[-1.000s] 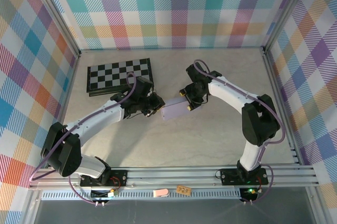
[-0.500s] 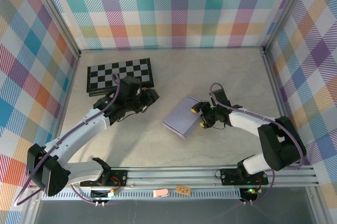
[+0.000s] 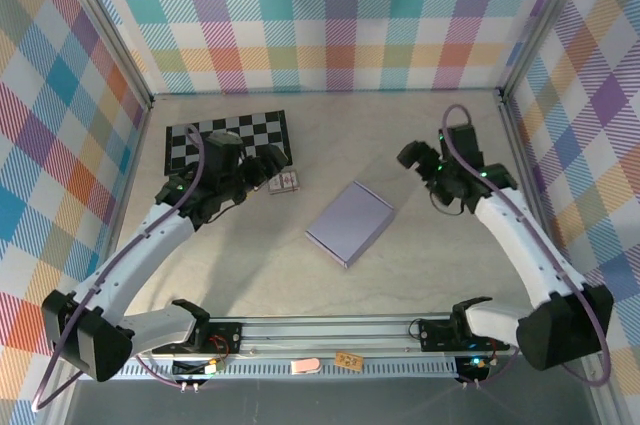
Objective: Fold the paper box
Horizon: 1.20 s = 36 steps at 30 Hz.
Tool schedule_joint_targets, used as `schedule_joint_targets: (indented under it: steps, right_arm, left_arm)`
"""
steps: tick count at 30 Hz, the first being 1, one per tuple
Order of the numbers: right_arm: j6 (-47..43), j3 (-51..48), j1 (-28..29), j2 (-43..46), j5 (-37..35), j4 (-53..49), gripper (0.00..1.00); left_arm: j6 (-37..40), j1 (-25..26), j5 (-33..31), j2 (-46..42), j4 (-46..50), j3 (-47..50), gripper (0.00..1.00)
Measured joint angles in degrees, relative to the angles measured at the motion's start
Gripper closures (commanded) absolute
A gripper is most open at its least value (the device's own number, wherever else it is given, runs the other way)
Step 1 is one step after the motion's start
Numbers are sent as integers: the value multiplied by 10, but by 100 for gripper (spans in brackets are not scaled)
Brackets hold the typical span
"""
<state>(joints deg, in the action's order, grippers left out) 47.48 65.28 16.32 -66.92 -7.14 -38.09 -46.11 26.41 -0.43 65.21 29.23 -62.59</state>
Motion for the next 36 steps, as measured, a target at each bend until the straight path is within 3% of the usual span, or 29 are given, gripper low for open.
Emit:
schedule_joint_targets:
  steps: [4, 6, 9, 15, 25, 29, 36]
  right_arm:
    - [-108, 2, -17, 47, -140, 42, 1]
    - [-192, -78, -42, 73, -170, 132, 1]
    - [-294, -229, -59, 88, -197, 256, 1]
    - [-385, -369, -68, 16, -176, 385, 1]
    - [-445, -380, -109, -148, -52, 629, 1]
    - [-449, -397, -155, -183, 8, 741, 1]
    - [-450, -436, -170, -205, 38, 820, 1]
  left_arm:
    - [60, 1, -190, -30, 31, -33, 0]
    - [109, -3, -303, -61, 17, 7, 0]
    - [238, -23, -372, -112, -76, 141, 0]
    - [355, -117, -329, -82, -229, 336, 0]
    - [391, -184, -235, 143, -471, 350, 0]
    - [423, -199, -195, 212, -548, 337, 0]
    - [444, -209, -155, 241, -756, 426, 0]
